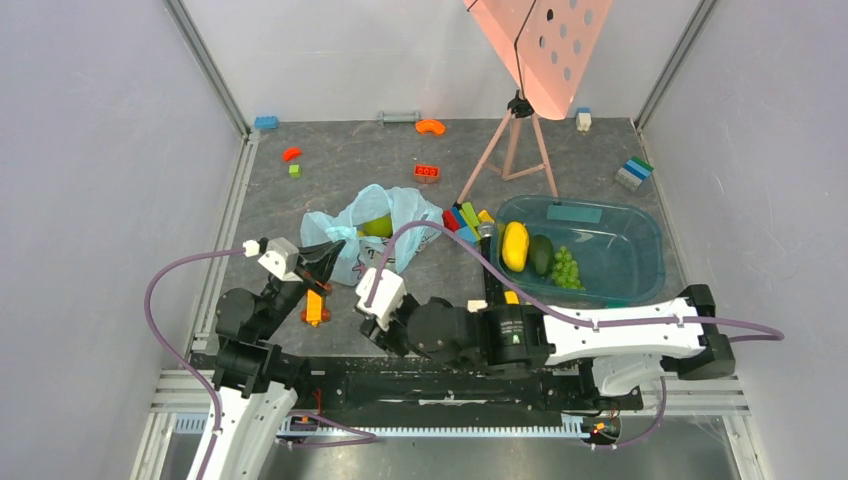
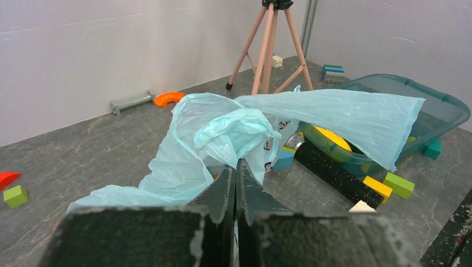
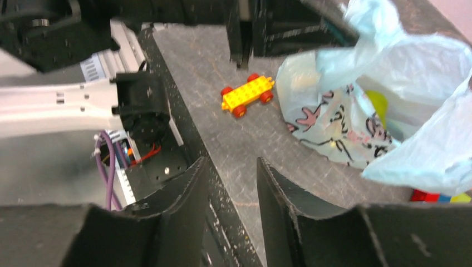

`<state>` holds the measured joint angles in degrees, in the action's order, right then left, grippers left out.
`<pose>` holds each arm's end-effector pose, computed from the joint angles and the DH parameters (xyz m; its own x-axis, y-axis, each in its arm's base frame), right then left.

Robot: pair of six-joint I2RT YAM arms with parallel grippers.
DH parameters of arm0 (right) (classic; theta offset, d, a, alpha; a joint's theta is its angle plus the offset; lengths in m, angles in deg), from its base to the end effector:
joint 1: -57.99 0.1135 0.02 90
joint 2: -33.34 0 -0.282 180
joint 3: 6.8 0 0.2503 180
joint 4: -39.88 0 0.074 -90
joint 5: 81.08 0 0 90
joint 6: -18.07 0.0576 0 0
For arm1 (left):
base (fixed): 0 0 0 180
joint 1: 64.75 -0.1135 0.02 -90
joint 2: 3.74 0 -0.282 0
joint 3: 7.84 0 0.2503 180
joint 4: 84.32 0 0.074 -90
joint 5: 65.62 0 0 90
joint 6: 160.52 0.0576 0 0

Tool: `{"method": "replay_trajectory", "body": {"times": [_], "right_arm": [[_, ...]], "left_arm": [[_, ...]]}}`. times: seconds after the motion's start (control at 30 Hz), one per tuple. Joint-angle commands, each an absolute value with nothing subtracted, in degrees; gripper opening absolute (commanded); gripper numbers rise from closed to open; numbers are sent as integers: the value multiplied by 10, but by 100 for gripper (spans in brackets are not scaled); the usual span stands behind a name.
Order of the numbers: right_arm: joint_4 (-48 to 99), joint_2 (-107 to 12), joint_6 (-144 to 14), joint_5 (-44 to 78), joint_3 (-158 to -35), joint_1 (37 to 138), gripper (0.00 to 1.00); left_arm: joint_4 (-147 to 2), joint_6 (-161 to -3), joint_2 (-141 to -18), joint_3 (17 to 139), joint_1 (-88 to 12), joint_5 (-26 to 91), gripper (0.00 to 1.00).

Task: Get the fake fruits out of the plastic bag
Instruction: Adjust the plastic bag at the center of the board.

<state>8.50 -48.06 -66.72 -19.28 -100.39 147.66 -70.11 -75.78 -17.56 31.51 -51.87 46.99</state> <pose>0.0292 0.3402 0.4042 -0.0817 -0.2864 -0.9546 -0.8749 0.4793 -0.0689 0.0894 -0.0431 0.3137 0.1380 -0.1184 -0.9833 0.5884 0.8084 -0.0147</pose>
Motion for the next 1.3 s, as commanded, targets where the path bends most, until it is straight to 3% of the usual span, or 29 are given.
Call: {"method": "replay_trajectory", "body": {"times": [0.0,0.17,0.43,0.83,1.27], "right_arm": [[118,-438,-656,-234,-931,1495,37],[167,-452,-679,-269,-869,1492,30],[223,-528,-695,-305,-878,1416,17],[234,-579,-740,-204,-969,1283,20],[181,-668,-705,-146,-1079,1230,20]], "left_arm": [[-708,-766,-177,328,-518,467,2],[-694,-761,-167,331,-518,469,2],[-683,-765,-150,336,-518,473,2],[-692,-743,-116,333,-518,557,2],[-690,-725,-84,329,-518,586,2]]}}
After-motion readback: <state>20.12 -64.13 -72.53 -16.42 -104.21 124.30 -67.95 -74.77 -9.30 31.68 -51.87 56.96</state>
